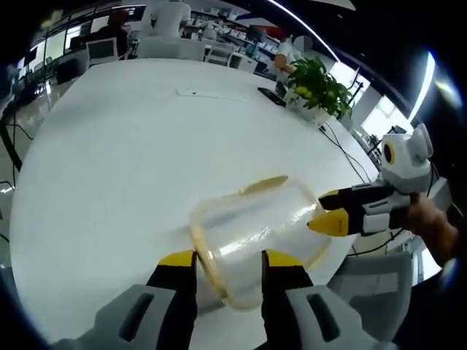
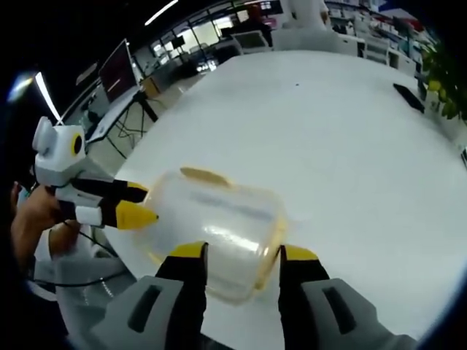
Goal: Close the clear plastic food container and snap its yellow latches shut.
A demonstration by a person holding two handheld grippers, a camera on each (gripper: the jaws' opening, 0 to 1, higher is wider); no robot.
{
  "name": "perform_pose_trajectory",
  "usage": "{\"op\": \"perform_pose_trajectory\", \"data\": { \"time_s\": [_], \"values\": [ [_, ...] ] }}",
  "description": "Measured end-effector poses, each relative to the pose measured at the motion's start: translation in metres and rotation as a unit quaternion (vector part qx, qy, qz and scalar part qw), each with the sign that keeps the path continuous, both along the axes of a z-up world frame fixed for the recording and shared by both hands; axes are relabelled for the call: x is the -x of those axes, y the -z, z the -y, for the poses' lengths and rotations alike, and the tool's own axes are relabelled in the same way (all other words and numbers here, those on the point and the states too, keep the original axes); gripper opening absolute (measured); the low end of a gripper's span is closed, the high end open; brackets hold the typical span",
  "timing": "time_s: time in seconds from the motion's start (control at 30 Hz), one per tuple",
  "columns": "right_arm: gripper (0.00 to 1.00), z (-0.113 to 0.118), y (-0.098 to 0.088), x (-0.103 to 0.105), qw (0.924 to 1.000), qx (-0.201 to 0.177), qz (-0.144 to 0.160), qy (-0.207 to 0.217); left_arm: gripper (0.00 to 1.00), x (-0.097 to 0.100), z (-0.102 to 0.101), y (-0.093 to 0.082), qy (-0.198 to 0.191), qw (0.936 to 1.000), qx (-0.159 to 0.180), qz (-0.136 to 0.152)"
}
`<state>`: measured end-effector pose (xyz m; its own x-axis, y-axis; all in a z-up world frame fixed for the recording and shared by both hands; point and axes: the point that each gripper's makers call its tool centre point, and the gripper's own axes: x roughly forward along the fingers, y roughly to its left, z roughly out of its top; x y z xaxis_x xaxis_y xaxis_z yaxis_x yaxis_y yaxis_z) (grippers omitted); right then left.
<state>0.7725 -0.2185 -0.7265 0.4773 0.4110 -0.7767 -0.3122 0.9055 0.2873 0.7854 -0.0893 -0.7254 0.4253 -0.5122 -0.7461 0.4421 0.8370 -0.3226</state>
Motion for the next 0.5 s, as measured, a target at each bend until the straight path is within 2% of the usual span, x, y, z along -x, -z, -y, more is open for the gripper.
{"op": "perform_pose_trajectory", "data": {
  "time_s": [0.17, 0.33, 0.5],
  "values": [
    [0.35, -0.0014, 0.0003, 0.0042, 1.0000, -0.004, 0.000, 0.002, 0.28, 0.0003, -0.0016, 0.0008, -0.006, 1.0000, 0.000, -0.001],
    [0.38, -0.0022, 0.0012, 0.0068, 0.9996, -0.011, 0.012, -0.023, 0.30, 0.0004, -0.0021, 0.0019, -0.013, 0.9999, 0.006, 0.002],
    [0.39, -0.0031, 0.0010, 0.0071, 0.9990, -0.013, 0.017, -0.040, 0.35, 0.0013, 0.0000, 0.0026, -0.003, 0.9999, 0.010, 0.008]
  ]
}}
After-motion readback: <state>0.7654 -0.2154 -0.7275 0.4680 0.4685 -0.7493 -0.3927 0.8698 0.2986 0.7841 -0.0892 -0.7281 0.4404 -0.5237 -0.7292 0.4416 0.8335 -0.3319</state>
